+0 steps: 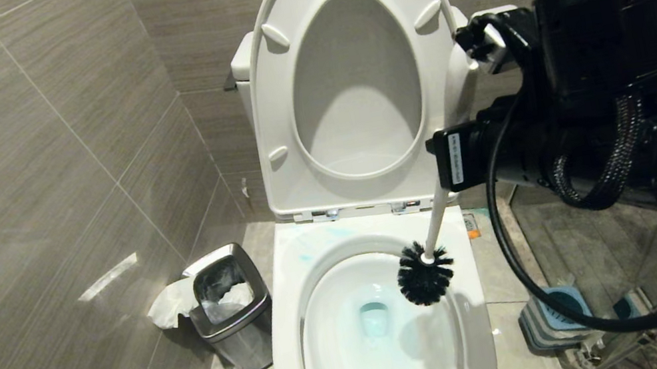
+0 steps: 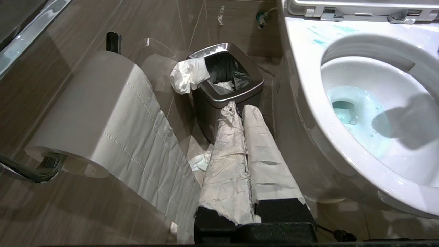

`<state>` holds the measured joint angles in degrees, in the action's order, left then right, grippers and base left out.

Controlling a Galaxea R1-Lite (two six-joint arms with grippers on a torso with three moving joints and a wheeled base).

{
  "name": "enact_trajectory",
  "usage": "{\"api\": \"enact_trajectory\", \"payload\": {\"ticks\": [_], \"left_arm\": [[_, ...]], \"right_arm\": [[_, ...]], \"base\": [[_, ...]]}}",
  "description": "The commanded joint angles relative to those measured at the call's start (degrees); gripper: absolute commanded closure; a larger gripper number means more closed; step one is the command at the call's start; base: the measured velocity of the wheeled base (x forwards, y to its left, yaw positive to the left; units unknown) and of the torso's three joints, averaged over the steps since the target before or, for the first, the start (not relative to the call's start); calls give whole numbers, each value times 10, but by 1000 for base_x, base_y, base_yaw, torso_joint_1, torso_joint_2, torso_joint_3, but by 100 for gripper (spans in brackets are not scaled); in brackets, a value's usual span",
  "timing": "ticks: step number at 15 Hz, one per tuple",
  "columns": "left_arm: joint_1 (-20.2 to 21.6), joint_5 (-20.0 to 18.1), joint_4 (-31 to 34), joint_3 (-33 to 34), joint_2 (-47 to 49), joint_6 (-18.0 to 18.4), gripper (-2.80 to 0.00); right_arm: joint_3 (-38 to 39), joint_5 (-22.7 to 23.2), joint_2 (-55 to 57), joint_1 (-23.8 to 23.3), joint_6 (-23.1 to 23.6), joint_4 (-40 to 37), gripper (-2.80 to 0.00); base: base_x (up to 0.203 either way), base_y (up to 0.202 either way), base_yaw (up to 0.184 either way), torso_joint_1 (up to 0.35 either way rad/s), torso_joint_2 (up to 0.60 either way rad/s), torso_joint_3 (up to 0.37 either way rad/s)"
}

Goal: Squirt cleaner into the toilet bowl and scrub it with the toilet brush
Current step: Scrub the toilet bowl

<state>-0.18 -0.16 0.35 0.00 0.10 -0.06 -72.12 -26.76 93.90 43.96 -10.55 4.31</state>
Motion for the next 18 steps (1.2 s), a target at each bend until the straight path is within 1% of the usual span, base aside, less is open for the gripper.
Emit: {"api": "enact_trajectory", "payload": {"ticks": [1,4,7,13,18], "left_arm": [[0,0,0,1,0,0,0],[0,0,0,1,0,0,0],[0,0,0,1,0,0,0],[0,0,0,1,0,0,0],[0,0,0,1,0,0,0]], "right_arm": [[-13,15,42,1,-23,-19,0],[-22,23,89,-2,-38,-21,0],[-33,26,147,-15,-60,-2,0],[-45,26,277,-50,-62,120,0],[-75,25,364,-52,-62,155,0]], "base": [[0,0,0,0,0,0],[0,0,0,0,0,0],[0,0,0,0,0,0],[0,0,0,0,0,0],[0,0,0,0,0,0]]}}
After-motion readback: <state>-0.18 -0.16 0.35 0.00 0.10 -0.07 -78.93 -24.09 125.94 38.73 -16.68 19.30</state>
